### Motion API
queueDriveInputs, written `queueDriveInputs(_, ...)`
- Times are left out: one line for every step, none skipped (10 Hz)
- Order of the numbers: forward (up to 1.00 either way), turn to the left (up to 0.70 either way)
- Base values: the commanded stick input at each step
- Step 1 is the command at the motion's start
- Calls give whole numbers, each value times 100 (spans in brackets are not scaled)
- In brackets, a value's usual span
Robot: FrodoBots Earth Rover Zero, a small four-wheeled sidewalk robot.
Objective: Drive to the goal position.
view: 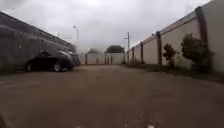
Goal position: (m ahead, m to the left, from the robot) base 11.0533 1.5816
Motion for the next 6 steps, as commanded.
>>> queueDriveInputs(100, 0)
queueDriveInputs(100, 0)
queueDriveInputs(100, 0)
queueDriveInputs(100, 0)
queueDriveInputs(100, 0)
queueDriveInputs(100, 0)
